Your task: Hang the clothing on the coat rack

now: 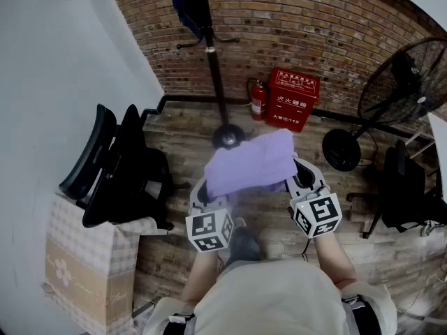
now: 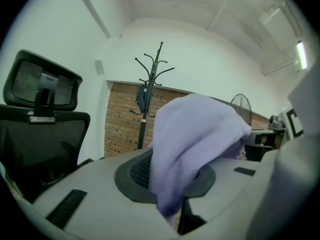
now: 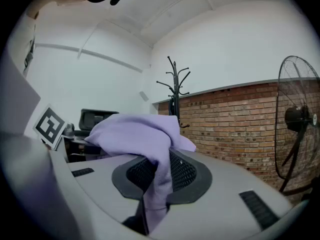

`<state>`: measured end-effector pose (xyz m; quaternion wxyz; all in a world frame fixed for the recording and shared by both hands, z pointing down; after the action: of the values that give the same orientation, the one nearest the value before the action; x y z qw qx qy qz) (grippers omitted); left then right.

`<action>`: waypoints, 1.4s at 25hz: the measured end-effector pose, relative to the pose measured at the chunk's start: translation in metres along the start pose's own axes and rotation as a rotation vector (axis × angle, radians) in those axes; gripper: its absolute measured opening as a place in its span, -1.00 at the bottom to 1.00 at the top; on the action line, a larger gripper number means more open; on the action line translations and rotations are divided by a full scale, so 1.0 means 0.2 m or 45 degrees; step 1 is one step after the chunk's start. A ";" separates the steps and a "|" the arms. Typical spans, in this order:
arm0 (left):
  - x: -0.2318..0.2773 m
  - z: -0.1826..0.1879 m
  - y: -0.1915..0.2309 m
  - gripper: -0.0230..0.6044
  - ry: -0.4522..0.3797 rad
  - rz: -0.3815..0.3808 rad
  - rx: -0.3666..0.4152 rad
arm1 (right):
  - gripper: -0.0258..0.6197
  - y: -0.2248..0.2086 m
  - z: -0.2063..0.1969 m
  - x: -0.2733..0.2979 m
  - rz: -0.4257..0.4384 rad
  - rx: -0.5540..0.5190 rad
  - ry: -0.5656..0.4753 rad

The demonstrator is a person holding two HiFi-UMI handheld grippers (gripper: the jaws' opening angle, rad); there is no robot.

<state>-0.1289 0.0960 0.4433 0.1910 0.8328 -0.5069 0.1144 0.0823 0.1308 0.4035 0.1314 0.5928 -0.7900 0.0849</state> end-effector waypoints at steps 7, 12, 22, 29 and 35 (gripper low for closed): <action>-0.50 -0.32 -0.28 -0.73 0.031 0.022 -0.018 | -0.75 0.15 -0.24 -0.56 0.039 0.028 0.025; -0.74 -0.39 -0.37 -0.73 0.009 0.055 0.017 | -0.75 0.25 -0.30 -0.79 0.071 0.016 0.003; -0.87 -0.42 -0.41 -0.73 -0.022 0.072 -0.005 | -0.75 0.31 -0.30 -0.90 0.105 -0.007 -0.024; -0.79 -0.38 -0.39 -0.73 -0.010 0.064 -0.002 | -0.75 0.26 -0.28 -0.83 0.104 0.013 -0.022; -0.64 -0.31 -0.36 -0.73 -0.009 0.052 -0.024 | -0.74 0.18 -0.22 -0.69 0.108 0.002 -0.027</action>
<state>-0.1244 0.2549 0.4354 0.1946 0.8209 -0.5254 0.1104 0.0895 0.2796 0.4039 0.1187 0.5597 -0.8158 0.0848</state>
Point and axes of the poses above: the fingertips, and each gripper's own axes: x forward along the fingers, y to its left, z out of its top, the point moved 4 cm from there along -x, backward along the fingers, and after that the axes turned 10 degrees about y, right-handed, at the moved point
